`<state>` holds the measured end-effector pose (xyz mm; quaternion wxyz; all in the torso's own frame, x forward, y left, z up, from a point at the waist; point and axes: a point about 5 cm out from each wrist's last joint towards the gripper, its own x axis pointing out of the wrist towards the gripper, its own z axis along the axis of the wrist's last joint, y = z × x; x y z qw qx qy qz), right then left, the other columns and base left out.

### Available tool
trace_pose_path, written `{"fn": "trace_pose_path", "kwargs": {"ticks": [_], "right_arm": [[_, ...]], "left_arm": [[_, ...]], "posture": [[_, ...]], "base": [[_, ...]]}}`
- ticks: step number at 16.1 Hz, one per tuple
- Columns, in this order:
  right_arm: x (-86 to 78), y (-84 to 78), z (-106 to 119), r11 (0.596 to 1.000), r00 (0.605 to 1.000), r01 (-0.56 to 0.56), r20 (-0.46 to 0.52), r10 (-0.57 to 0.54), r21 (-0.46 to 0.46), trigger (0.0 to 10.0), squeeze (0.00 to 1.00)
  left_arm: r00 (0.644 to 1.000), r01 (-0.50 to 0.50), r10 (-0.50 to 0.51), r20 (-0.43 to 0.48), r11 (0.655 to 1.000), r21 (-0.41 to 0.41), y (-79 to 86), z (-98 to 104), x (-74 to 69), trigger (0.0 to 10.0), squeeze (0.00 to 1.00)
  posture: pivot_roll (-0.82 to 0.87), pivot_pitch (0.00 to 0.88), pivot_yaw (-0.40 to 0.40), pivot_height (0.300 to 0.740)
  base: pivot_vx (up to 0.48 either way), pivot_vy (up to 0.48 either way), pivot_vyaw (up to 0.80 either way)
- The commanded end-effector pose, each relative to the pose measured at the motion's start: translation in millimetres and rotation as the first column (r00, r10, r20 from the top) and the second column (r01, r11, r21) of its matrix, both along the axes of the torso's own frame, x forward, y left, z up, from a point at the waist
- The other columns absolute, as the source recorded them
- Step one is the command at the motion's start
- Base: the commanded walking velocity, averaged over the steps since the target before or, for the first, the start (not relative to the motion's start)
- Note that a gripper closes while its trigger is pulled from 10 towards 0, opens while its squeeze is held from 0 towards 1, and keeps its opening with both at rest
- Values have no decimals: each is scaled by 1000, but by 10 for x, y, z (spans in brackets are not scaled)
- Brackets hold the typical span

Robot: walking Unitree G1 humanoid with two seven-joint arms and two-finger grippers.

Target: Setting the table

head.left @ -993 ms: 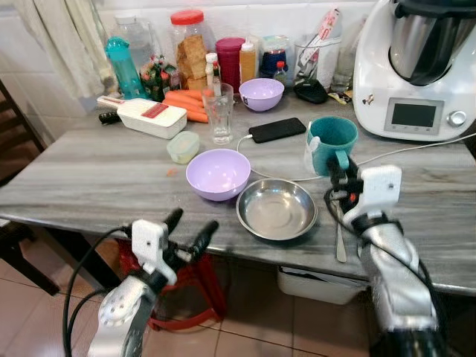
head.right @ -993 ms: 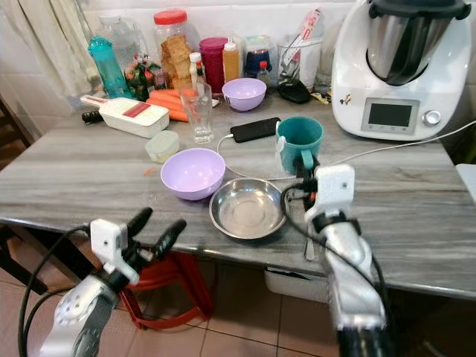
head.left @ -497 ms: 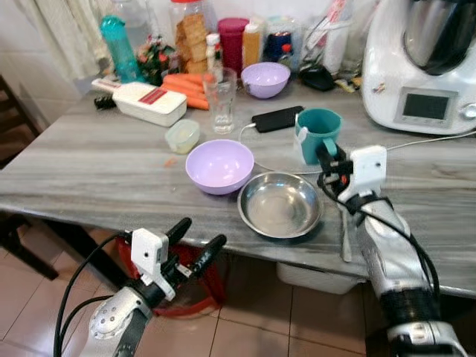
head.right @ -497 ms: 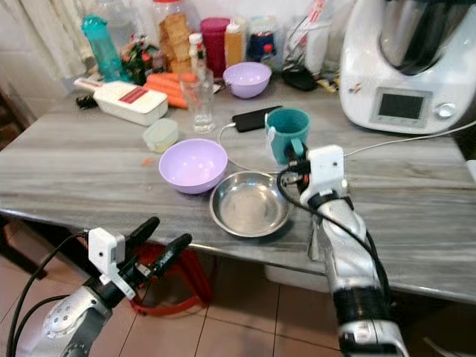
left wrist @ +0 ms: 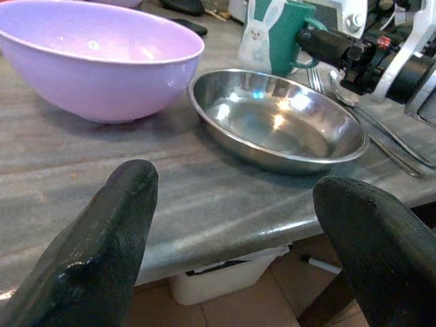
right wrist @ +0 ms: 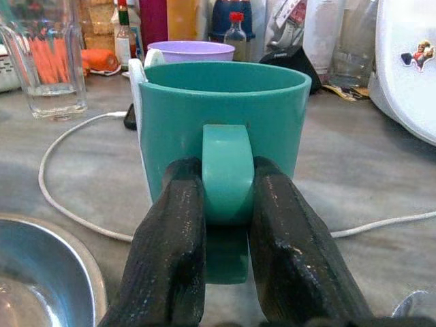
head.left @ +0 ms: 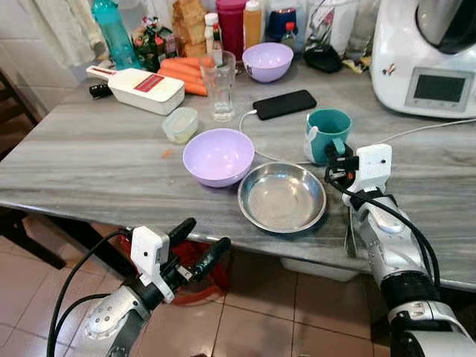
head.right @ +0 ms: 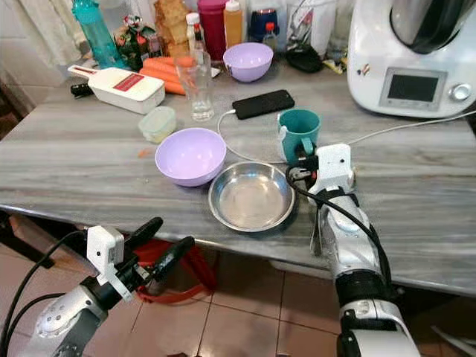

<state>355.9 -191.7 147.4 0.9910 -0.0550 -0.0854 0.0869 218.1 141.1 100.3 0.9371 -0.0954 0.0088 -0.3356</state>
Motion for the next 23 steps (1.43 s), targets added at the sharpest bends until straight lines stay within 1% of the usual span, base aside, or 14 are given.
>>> {"fn": "trace_pose_path", "kwargs": {"ticks": [1, 3, 5, 7, 8, 9, 12, 14, 18, 21, 22, 23], "right_arm": [[22, -3, 20, 1000, 1000, 5, 13, -5, 2, 10000, 0], [36, -3, 17, 1000, 1000, 3, 21, -3, 0, 10000, 0], [73, 33, 48, 1000, 999, -21, 37, 22, -10, 10000, 0], [99, 42, 39, 1000, 999, -25, 23, 26, -10, 10000, 0], [104, 44, 29, 1000, 1000, -25, 18, 25, -4, 10000, 125], [106, 60, 17, 999, 999, -32, 14, 32, 3, 10000, 1000], [119, 118, 0, 998, 998, -67, 13, 67, 10, 10000, 1000], [126, 126, 2, 997, 997, -73, 14, 73, 9, 10000, 1000], [135, 137, 84, 997, 995, -80, 61, 79, 7, 10000, 1000], [109, 111, 211, 998, 989, -64, 137, 62, 12, 10000, 1000], [63, 87, 275, 999, 982, -48, 182, 44, 16, 10000, 1000], [6, 73, 293, 999, 978, -39, 207, 33, 24, 10000, 1000]], "left_arm": [[1000, 1, -1, -2, 1000, 10, 33, 21, -16, 10000, 0], [1000, -3, 3, -1, 1000, 12, 26, 37, -3, 10000, 0], [1000, -10, 10, 7, 1000, 12, 16, 69, 27, 10000, 0], [1000, -12, 12, 10, 1000, 10, 10, 78, 35, 10000, 0], [1000, -13, 13, 11, 1000, 9, 7, 78, 35, 10000, 0], [1000, -13, 13, 11, 1000, 9, 5, 78, 31, 10000, 0], [1000, 1, -1, 9, 1000, 0, -12, 88, 20, 10000, 0], [1000, 8, -8, 9, 1000, -4, -20, 90, 19, 10000, 0], [1000, 19, -19, 16, 1000, -17, -71, 82, 80, 10000, 0], [1000, 17, -16, 25, 999, -27, -100, 74, 145, 10000, 0], [999, 18, -17, 29, 999, -30, -110, 69, 167, 10000, 0], [999, 22, -21, 32, 999, -35, -125, 64, 182, 10000, 0]], "posture": [[-15, 159, 108, 740], [-11, 157, 111, 740], [-8, 155, 108, 740], [-6, 153, 106, 740], [-2, 150, 103, 740], [1, 147, 101, 740], [4, 142, 99, 740], [3, 139, 98, 740], [-14, 112, 91, 740], [-29, 87, 89, 740], [-38, 74, 87, 740], [-44, 66, 87, 740]], "base": [[0, 0, 0], [0, 0, 0], [0, 0, 0], [0, 0, 0], [0, 0, 0], [0, 0, 0], [0, 0, 0], [0, 0, 0], [0, 0, 0], [0, 0, 0], [0, 0, 0], [0, 0, 0]]}}
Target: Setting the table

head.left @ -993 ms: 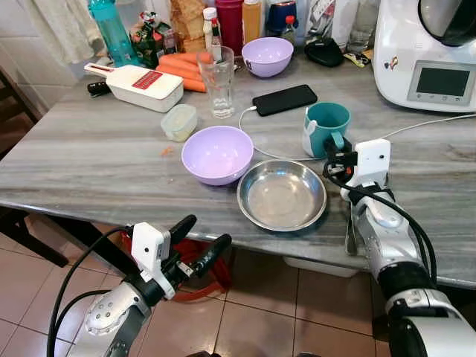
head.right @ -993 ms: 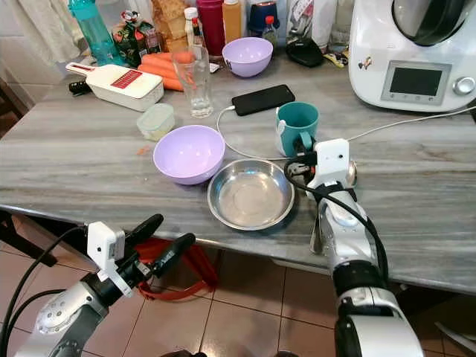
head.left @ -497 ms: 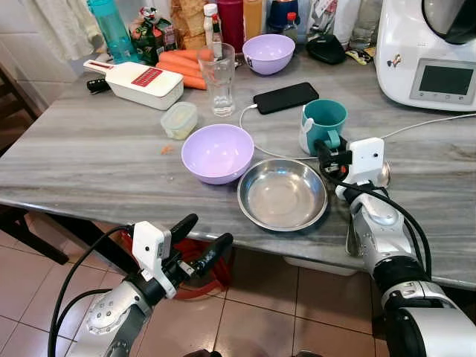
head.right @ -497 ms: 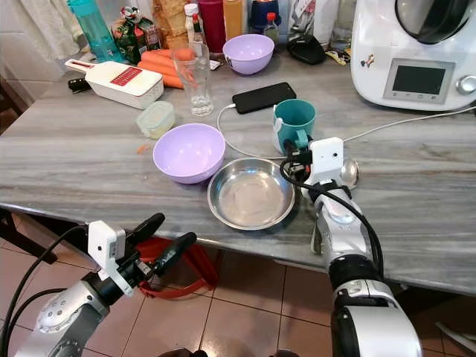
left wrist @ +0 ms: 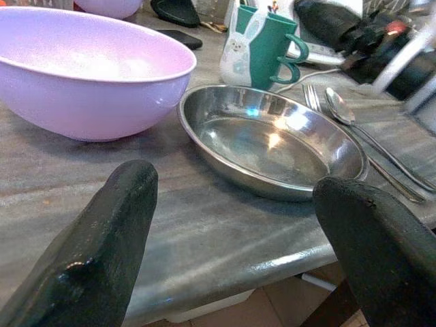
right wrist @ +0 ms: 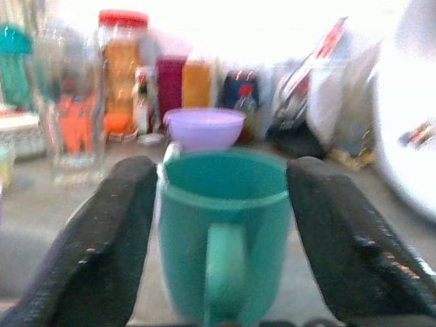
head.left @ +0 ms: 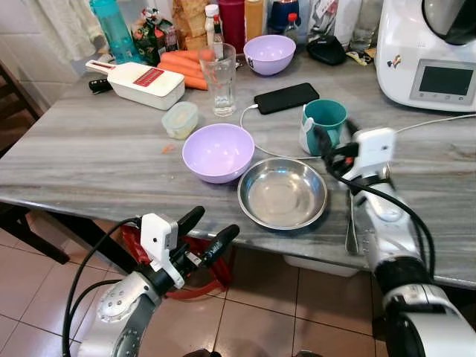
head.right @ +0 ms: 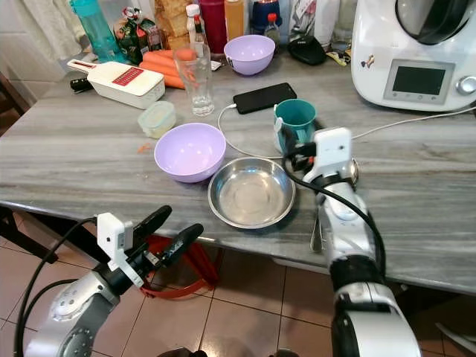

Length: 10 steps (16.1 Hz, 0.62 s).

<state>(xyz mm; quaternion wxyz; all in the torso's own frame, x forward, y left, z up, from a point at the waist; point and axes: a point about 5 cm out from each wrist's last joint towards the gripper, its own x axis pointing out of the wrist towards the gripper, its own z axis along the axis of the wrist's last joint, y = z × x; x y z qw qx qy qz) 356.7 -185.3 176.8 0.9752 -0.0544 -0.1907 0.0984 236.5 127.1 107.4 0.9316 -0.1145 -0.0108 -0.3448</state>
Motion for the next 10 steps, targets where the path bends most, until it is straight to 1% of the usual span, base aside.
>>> {"fn": "trace_pose_path", "kwargs": {"ticks": [1, 3, 4, 6, 7, 9, 10], "right_arm": [[-63, 7, 5, 1000, 1000, 10, 13, -10, 18, 10000, 1000], [-209, 15, 6, 999, 999, 36, 35, -36, 25, 10000, 1000], [-306, -3, -19, 996, 996, 77, 36, -78, 33, 10000, 1000], [-406, -49, -91, 987, 987, 157, 11, -158, 39, 10000, 1000], [-488, -62, -155, 976, 978, 208, -20, -207, 66, 10000, 1000], [-695, 42, -288, 968, 967, 247, -69, -244, 47, 10000, 1000], [-732, 56, -314, 964, 963, 262, -82, -258, 40, 10000, 1000]], "left_arm": [[1000, 11, -11, 10, 1000, 8, 4, -1, 7, 10000, 0], [999, 31, -31, 13, 1000, -4, -22, -4, 24, 10000, 0], [999, 36, -35, 12, 999, -9, -27, -12, 26, 10000, 0], [999, 42, -42, 13, 999, -16, -43, -21, 33, 10000, 0], [999, 48, -47, 16, 999, -19, -54, -28, 44, 10000, 0], [998, 50, -49, 25, 998, -25, -90, -31, 83, 10000, 0], [998, 51, -50, 28, 998, -27, -101, -29, 94, 10000, 0]], "posture": [[-47, 64, 88, 740], [-60, 53, 84, 740], [-67, 48, 85, 740], [-79, 41, 85, 740], [-87, 38, 86, 740], [-100, 29, 88, 740], [-104, 26, 89, 740]], "base": [[0, 0, 0], [0, 0, 0], [0, 0, 0], [0, 0, 0], [0, 0, 0], [0, 0, 0], [0, 0, 0]]}}
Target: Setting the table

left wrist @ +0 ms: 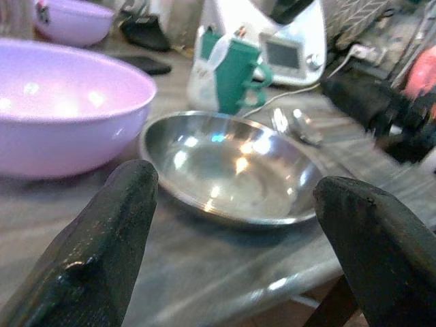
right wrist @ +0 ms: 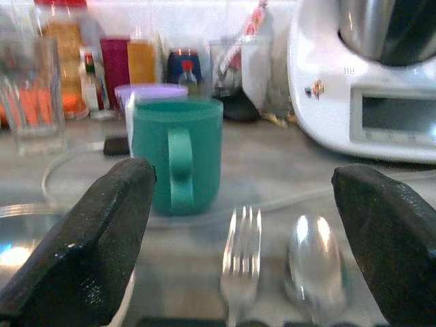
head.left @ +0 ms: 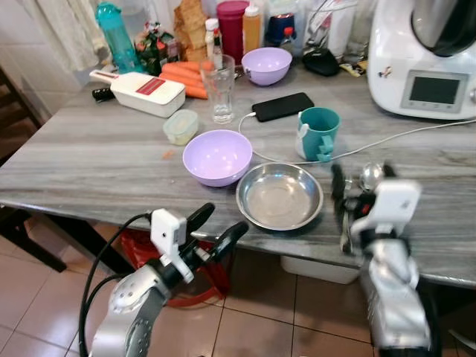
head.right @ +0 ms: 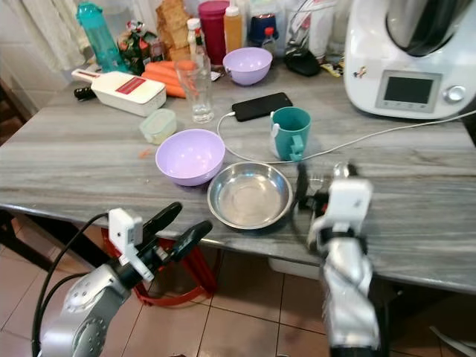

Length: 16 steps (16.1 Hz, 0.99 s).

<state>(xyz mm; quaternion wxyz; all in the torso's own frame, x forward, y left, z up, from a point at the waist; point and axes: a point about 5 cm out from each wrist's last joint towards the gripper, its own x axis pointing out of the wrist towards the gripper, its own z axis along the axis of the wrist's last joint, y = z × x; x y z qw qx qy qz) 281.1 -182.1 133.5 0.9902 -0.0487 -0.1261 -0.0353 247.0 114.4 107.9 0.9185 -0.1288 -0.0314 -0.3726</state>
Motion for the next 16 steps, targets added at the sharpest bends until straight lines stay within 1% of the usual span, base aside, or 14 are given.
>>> {"fn": "trace_pose_path", "kwargs": {"ticks": [1, 4, 6, 7, 8, 9, 11, 15, 16], "right_arm": [[-45, 47, 85, 1000, 999, 20, 28, -20, -16, 10000, 1000], [-106, 27, 75, 998, 999, 51, 7, -51, -22, 10000, 1000], [-161, -16, 55, 996, 997, 72, -24, -73, -46, 10000, 1000], [-206, -42, 34, 995, 996, 73, -40, -75, -68, 10000, 545], [-223, -52, 19, 994, 996, 67, -50, -71, -91, 10000, 0], [-234, -50, 3, 990, 996, 55, -63, -63, -127, 10000, 0], [-220, -3, 23, 986, 997, 40, -63, -50, -161, 10000, 0], [-212, 112, 56, 973, 998, -20, -54, 8, -229, 10000, 0], [-213, 121, 56, 969, 998, -32, -58, 19, -243, 10000, 0]], "left_arm": [[1000, -1, 1, -2, 1000, 12, 12, -28, 9, 10000, 0], [1000, -4, 4, 5, 1000, 13, 22, -27, 52, 10000, 0], [994, -111, 110, 22, 993, 38, 114, -51, 126, 10000, 0], [982, -186, 184, 27, 981, 56, 178, -71, 153, 10000, 0], [975, -220, 219, 32, 973, 67, 211, -81, 158, 10000, 0], [958, -286, 284, 34, 954, 89, 275, -103, 156, 10000, 0], [943, -333, 330, 44, 939, 91, 316, -114, 160, 10000, 0], [899, -438, 433, 66, 892, 117, 387, -111, 218, 10000, 0], [876, -483, 479, 63, 865, 137, 424, -129, 251, 10000, 0]], "posture": [[-113, 17, 92, 740], [-126, 5, 94, 740], [-126, 3, 93, 740], [-125, 4, 92, 740], [-124, 4, 92, 740], [-122, 5, 90, 740], [-121, 3, 87, 740], [-115, 0, 75, 740], [-115, 0, 75, 740]], "base": [[0, 0, 0], [0, 0, 0], [0, 0, 0], [0, 0, 0], [0, 0, 0], [0, 0, 800], [0, 0, 800], [0, 0, 800], [0, 0, 800]]}}
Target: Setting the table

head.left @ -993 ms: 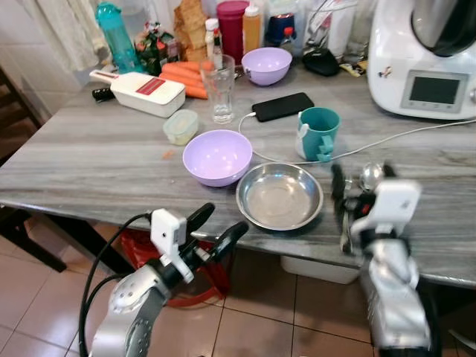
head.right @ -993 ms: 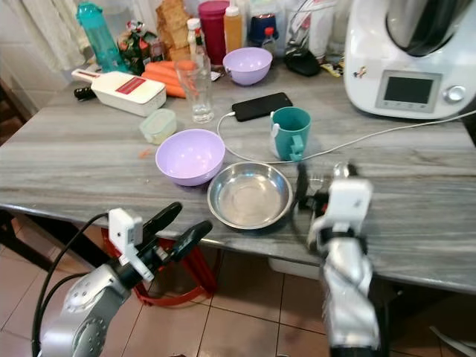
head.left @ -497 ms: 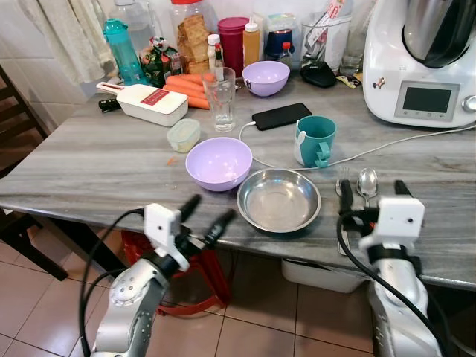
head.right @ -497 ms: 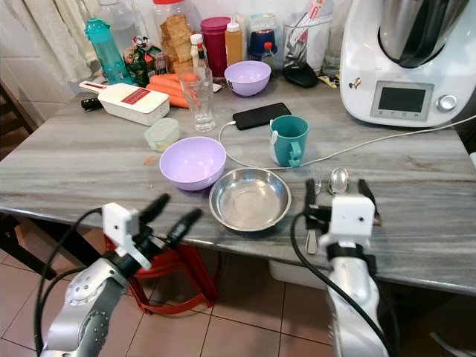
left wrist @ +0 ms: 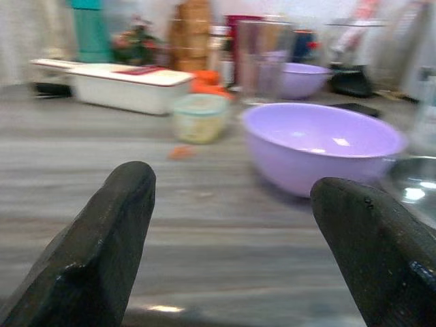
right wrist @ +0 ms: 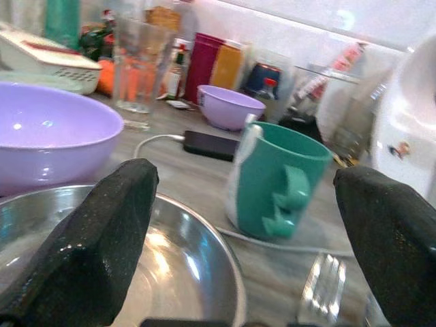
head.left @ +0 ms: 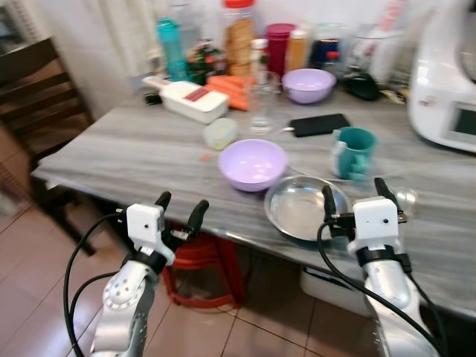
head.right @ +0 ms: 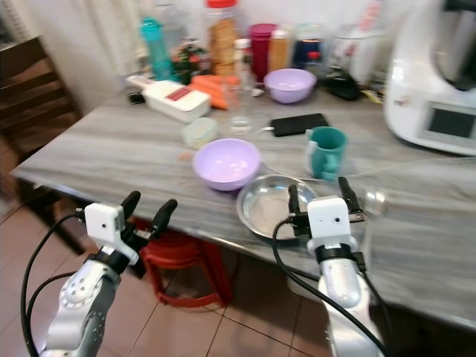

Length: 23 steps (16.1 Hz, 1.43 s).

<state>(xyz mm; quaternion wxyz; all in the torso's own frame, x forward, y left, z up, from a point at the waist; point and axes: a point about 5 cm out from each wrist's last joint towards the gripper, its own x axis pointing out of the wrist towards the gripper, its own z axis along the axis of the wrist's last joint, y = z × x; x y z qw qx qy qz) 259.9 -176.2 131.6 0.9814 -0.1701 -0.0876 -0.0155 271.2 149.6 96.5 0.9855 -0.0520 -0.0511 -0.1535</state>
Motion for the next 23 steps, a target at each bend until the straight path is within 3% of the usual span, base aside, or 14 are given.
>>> {"fn": "trace_pose_path", "kwargs": {"ticks": [1, 3, 9, 13, 23], "right_arm": [[3, 70, 79, 999, 999, -33, 27, 33, -4, 10000, 0], [27, 106, 119, 998, 998, -53, 41, 55, -27, 10000, 0], [35, 252, 159, 990, 988, -138, 57, 140, -34, 10000, 0], [41, 320, 163, 983, 982, -181, 57, 182, -18, 10000, 0], [47, 386, 75, 974, 974, -228, 23, 227, 14, 10000, 0]], "left_arm": [[996, -85, 85, -20, 996, 29, 102, -34, 33, 10000, 0], [985, -165, 167, -39, 985, 54, 134, -60, 76, 10000, 0], [970, -240, 242, -15, 966, 96, 141, -61, 122, 10000, 0], [940, -337, 342, -1, 926, 171, 252, -76, 156, 10000, 0], [915, -400, 402, 30, 893, 209, 333, -83, 180, 10000, 0]], "posture": [[-115, 0, 75, 740], [-115, 0, 75, 740], [-109, 0, 73, 740], [-108, 0, 76, 740], [-103, 0, 73, 740]], "base": [[0, 0, 800], [0, 0, 800], [0, 0, 800], [0, 0, 800], [0, 0, 800]]}}
